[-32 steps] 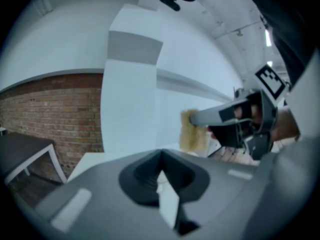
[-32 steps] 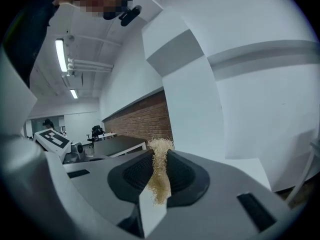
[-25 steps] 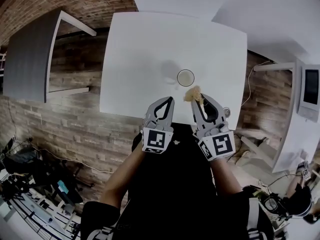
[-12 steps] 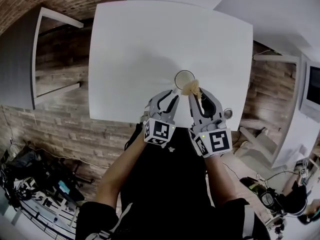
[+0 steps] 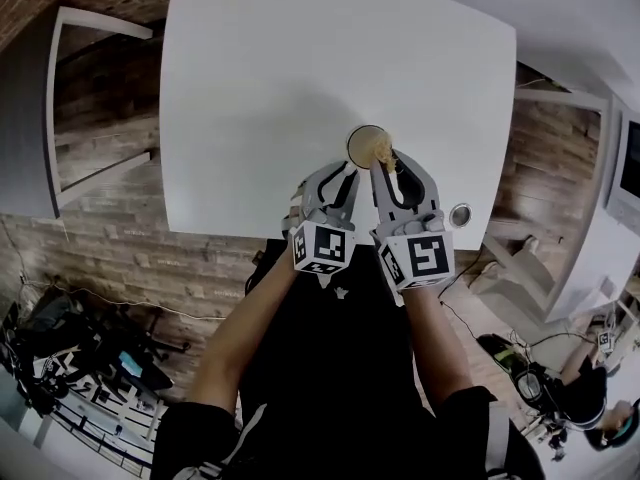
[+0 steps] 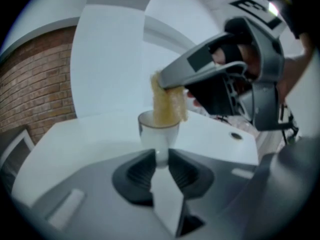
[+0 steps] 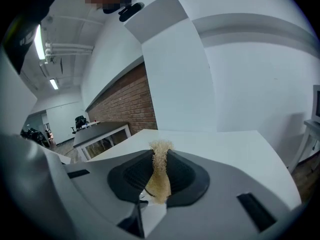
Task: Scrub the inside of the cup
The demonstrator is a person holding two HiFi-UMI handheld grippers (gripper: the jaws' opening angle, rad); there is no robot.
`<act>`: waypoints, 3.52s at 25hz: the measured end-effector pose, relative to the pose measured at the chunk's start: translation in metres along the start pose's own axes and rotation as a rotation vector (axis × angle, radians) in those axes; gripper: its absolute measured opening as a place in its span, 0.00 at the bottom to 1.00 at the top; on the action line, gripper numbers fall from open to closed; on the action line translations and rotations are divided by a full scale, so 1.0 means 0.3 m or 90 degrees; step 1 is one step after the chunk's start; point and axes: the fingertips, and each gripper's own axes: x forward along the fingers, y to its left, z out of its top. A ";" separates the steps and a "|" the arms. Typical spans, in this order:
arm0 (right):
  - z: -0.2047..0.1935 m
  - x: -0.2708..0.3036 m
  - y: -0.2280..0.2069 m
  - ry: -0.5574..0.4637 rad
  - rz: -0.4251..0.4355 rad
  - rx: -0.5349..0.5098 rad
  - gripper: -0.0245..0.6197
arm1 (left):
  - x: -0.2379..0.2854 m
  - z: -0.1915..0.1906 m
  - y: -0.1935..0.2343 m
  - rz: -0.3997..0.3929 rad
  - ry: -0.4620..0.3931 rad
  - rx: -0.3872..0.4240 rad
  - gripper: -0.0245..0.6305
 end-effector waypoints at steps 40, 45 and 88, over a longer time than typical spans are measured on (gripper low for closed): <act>-0.116 0.067 -0.003 0.210 0.096 -0.161 0.25 | 0.019 0.017 0.004 0.008 -0.009 -0.021 0.16; -0.040 0.063 -0.013 0.233 0.061 -0.170 0.31 | 0.022 0.021 0.000 0.002 -0.009 -0.019 0.16; -0.271 0.166 -0.004 0.556 0.119 -0.253 0.11 | 0.023 0.019 0.018 0.018 0.001 -0.029 0.16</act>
